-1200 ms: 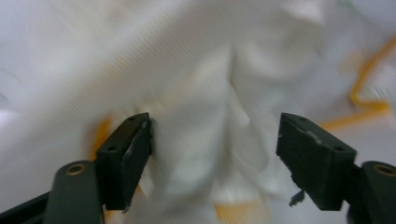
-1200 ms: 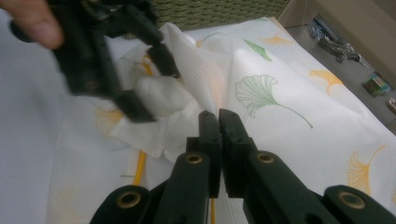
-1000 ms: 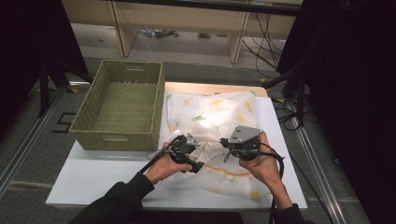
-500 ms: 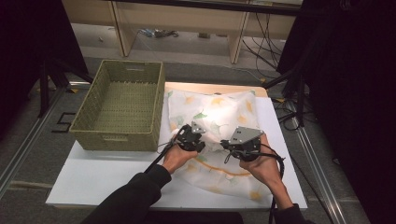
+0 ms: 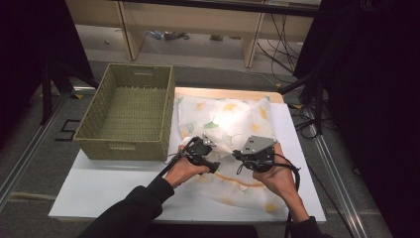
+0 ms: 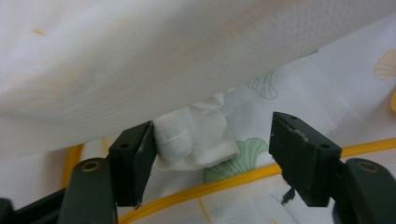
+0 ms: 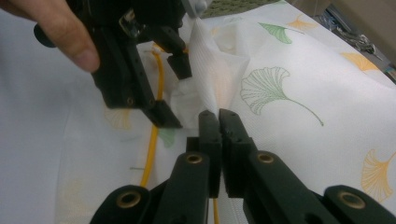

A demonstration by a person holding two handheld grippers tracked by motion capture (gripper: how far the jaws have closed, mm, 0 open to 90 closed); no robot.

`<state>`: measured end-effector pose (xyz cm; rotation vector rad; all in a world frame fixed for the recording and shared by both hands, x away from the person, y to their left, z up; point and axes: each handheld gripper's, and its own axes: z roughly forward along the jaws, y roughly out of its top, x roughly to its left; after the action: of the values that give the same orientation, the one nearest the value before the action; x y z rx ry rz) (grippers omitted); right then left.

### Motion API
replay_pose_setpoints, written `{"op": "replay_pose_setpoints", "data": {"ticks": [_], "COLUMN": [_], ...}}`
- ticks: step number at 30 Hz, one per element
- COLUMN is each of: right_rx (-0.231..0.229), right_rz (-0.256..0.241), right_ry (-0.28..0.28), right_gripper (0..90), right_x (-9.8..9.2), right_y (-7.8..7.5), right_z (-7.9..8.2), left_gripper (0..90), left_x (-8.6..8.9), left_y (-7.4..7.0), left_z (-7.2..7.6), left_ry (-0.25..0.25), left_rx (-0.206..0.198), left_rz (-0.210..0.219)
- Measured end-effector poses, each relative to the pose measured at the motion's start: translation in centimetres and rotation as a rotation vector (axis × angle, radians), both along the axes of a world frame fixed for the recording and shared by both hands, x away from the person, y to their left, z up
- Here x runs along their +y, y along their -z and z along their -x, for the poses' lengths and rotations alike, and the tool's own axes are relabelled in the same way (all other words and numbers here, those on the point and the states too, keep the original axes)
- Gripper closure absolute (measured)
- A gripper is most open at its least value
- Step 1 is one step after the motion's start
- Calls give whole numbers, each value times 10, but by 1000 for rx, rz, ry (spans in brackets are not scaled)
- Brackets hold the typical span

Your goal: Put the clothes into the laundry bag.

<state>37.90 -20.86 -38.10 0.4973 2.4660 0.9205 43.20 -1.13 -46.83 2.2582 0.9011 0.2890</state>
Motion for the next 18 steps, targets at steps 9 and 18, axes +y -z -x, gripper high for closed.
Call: {"op": "replay_pose_setpoints", "data": {"ticks": [9, 18], "right_rx": [12, 26], "right_rz": [2, 1], "right_ry": [15, 15], "right_gripper": [895, 895], "right_x": [-3, -3], "right_y": [4, 6], "right_z": [-1, -1], "left_gripper": [812, 634], "left_x": [-9, 5], "left_y": [15, 5], "left_z": [-22, -15], "left_ry": [-81, -53], "left_rx": [-51, -51], "left_rz": [53, 40]}}
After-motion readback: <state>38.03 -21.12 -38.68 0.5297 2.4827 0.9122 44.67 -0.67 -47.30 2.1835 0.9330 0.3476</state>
